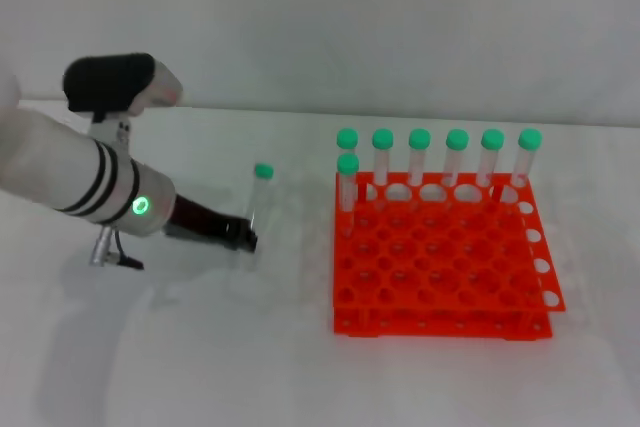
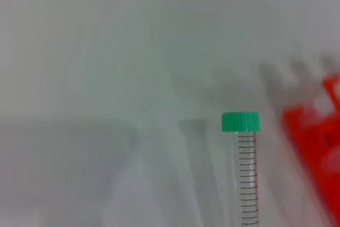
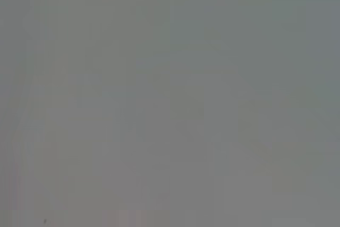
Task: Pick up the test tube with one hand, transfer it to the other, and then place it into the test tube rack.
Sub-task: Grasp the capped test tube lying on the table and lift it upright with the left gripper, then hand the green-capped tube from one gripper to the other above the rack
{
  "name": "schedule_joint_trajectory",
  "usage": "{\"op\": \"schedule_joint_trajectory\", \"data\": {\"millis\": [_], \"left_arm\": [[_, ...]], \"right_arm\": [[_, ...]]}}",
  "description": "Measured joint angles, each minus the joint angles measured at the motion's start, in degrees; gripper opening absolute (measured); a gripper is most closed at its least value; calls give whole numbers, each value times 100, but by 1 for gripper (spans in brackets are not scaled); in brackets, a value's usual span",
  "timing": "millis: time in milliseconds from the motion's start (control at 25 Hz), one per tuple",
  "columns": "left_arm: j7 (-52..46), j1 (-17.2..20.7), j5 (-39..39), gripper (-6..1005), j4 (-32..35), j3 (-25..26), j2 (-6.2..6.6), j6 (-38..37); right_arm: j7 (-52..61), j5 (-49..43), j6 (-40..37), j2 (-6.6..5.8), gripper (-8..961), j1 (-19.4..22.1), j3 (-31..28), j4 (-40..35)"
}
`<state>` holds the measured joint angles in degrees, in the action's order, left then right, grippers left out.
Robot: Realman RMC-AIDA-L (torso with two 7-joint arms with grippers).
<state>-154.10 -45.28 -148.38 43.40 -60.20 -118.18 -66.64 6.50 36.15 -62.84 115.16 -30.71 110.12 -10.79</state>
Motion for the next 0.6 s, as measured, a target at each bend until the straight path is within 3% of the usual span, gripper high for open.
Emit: {"op": "schedule_joint_trajectory", "data": {"millis": [40,320,360,520,560,600], "left_arm": [[337,277,354,185,261,5,-20,364],[1353,1060,1454,185,1107,-5,-80,1024],[1804,1228,1880,185,1187,-19,-84,1279],[2453,1407,2453,184,1217,-29,-91,1578],[3011,1540,2928,184,1217,-32,-99,1768],[4111,1738,3912,184,1174,-33,-109,2007]], "right_arm": [[0,4,0,2,628,-9,0,-4],[-4,16,0,20,625,-44,0,-6],[-4,16,0,24,625,-44,0,-6],[23,2,1,45,623,-43,9,-23],[36,-2,1,51,623,-41,16,-30],[61,-4,4,54,622,-25,22,-69]]}}
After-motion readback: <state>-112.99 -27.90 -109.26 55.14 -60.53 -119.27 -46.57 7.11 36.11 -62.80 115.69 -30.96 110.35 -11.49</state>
